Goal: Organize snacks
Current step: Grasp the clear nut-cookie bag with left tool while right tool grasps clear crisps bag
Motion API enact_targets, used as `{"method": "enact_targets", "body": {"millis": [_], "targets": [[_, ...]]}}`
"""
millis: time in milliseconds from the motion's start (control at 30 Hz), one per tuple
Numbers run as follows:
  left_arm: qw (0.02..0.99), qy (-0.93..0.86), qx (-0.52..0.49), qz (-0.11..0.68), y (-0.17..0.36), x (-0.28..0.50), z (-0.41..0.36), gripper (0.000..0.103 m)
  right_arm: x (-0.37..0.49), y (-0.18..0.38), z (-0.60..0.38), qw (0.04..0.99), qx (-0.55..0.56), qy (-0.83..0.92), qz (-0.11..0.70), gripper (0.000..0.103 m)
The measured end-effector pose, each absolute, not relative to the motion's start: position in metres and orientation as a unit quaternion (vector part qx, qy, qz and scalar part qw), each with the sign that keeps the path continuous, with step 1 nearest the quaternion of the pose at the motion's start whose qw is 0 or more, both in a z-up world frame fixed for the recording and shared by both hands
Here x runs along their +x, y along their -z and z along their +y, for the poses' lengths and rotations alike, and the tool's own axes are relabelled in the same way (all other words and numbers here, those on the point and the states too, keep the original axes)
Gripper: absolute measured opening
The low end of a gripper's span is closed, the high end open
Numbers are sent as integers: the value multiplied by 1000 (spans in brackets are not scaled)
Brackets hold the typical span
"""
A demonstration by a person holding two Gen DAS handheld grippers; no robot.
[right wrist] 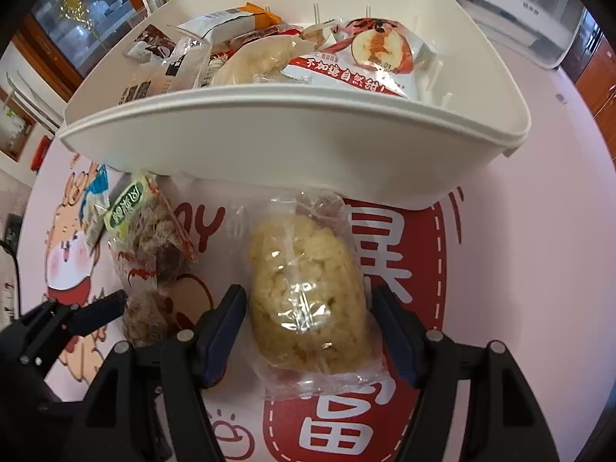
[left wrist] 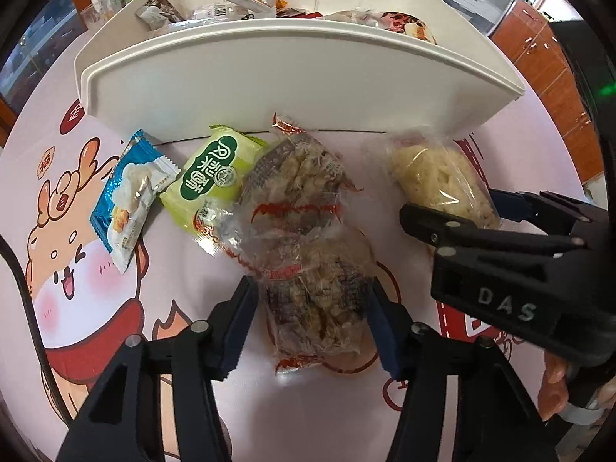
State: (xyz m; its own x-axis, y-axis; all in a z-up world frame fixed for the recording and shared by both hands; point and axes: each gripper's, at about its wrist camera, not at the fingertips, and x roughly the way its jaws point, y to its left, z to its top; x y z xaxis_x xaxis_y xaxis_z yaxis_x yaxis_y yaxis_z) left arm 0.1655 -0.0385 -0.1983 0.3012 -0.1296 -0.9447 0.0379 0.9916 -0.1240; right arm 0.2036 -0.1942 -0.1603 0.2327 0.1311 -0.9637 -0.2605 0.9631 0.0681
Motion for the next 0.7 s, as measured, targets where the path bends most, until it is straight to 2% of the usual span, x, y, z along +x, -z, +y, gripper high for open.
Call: {"method": "enact_targets", "body": {"millis": [100, 500, 700], "targets": [[807, 60, -36, 586, 199, 162, -39, 48, 194, 159, -194, 790, -50, -115, 600, 57], [796, 96, -13, 598, 191, 124, -42, 47, 143, 143, -216, 800, 2, -97, 593, 57], [812, 103, -13, 574, 143, 116, -30, 47, 138, 112, -219, 817, 21, -104, 567, 57]]}}
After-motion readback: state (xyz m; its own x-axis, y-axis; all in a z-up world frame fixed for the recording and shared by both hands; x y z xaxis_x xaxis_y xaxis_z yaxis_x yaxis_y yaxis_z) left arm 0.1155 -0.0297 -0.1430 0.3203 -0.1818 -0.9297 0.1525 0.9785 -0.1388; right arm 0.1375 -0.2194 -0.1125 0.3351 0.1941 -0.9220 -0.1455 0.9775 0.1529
